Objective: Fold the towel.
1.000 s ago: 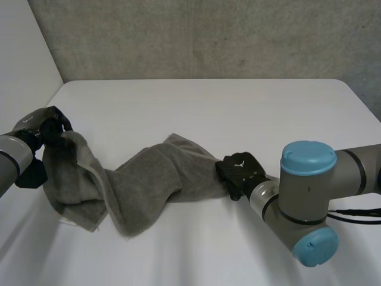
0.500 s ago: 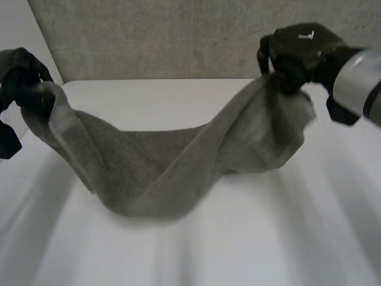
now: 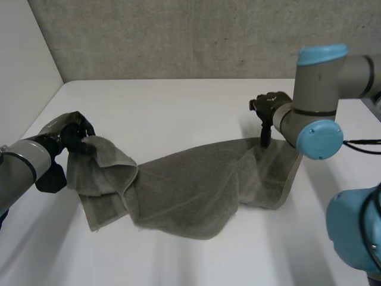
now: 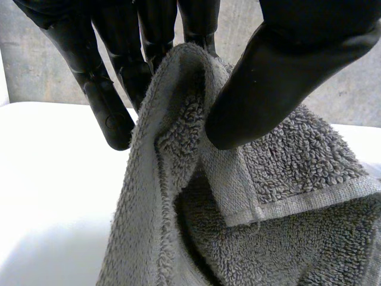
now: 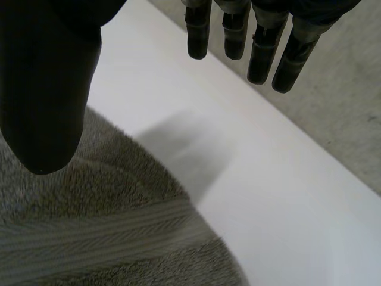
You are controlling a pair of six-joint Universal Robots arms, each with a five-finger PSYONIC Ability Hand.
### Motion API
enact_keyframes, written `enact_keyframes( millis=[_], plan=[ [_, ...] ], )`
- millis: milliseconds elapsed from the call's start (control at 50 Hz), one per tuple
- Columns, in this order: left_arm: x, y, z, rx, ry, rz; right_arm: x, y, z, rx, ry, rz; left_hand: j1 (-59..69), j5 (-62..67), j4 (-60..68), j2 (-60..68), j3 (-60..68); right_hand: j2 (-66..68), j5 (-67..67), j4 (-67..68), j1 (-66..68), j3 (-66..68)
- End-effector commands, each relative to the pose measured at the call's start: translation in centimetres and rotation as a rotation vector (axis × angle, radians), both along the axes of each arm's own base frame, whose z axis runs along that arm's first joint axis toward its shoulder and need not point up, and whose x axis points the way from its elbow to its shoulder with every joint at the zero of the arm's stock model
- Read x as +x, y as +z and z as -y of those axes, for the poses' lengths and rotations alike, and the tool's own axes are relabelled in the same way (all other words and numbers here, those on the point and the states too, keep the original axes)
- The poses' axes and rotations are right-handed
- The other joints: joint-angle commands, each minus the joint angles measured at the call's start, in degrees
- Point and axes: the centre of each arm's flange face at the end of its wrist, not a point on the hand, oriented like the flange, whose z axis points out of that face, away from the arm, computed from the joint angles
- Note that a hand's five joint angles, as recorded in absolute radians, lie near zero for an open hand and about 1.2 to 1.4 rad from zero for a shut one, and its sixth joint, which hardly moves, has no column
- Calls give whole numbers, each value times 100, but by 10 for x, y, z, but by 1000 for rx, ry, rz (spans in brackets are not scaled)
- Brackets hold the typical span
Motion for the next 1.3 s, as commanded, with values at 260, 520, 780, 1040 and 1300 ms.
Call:
enact_keyframes(
  millis=[260, 520, 780, 1040, 1300],
  plan=[
    [25, 40, 5, -144, 89, -9, -32, 44, -140, 155, 288, 33, 767, 624, 190, 357, 372, 999, 1116, 985, 1070, 1027],
    [30, 29, 4, -117, 109, -8, -63, -29, -190, 102, 312, -118, 767, 624, 190, 357, 372, 1739, 1856, 1725, 1810, 1767],
    [29, 26, 5, -143, 107, -6, -53, -67, -165, -9, 240, -105, 767, 624, 190, 357, 372, 1823, 1940, 1809, 1894, 1851],
    [29, 22, 6, -132, 107, -6, -43, -72, -156, -108, 231, -83, 767, 624, 190, 357, 372, 1857, 1974, 1843, 1928, 1885],
    [29, 19, 7, -138, 105, -5, -35, -80, -136, -138, 223, -83, 767, 624, 190, 357, 372, 2478, 2595, 2464, 2549, 2506]
  ],
)
